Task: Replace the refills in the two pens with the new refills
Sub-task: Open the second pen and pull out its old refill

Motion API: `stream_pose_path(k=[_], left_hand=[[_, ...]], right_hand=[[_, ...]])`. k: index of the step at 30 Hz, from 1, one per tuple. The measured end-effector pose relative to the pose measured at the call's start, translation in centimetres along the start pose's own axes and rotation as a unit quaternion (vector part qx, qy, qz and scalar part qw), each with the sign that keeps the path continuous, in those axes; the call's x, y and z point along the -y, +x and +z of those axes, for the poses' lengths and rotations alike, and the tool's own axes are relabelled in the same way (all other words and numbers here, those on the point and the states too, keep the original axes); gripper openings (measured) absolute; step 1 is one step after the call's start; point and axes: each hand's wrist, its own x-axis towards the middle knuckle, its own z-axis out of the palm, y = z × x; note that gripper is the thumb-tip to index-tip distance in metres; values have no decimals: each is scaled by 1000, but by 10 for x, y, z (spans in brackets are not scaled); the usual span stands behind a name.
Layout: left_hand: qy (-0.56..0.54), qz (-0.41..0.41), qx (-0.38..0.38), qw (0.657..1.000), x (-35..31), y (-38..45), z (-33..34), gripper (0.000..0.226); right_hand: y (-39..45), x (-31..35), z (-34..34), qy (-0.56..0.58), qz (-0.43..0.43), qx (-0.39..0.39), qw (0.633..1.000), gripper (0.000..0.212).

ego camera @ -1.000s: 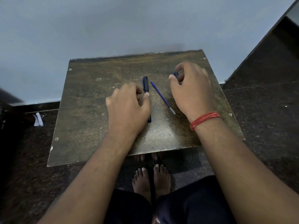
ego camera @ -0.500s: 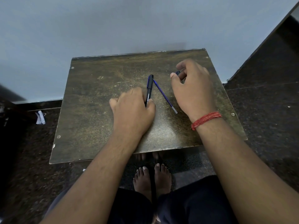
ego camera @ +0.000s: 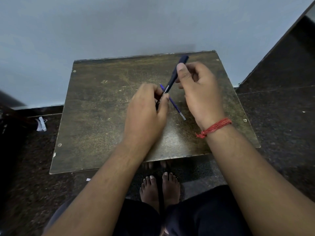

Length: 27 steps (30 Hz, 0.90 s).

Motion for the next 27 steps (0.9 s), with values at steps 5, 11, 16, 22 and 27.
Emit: stream_pose_path(k=[5,11,16,22,27], left_hand=[[-52,12,32,998,-4,-3,2,11],[-97,-31,21,995,-3,-1,0,5],[-94,-46,39,994,-1,-1,0,16],[-97,-66,63,991,-9,1,1,23],[-124,-72,72,987,-17,4,-3,28]], right_hand=[[-3,3,5,162,50,9,985,34],[-7,6,7,213,88,69,971,11],[-7,5,7,226,104,50,967,13],[-7,9,5,264,131,28,955,15],[-8,15,6,308,126,1,943,19]])
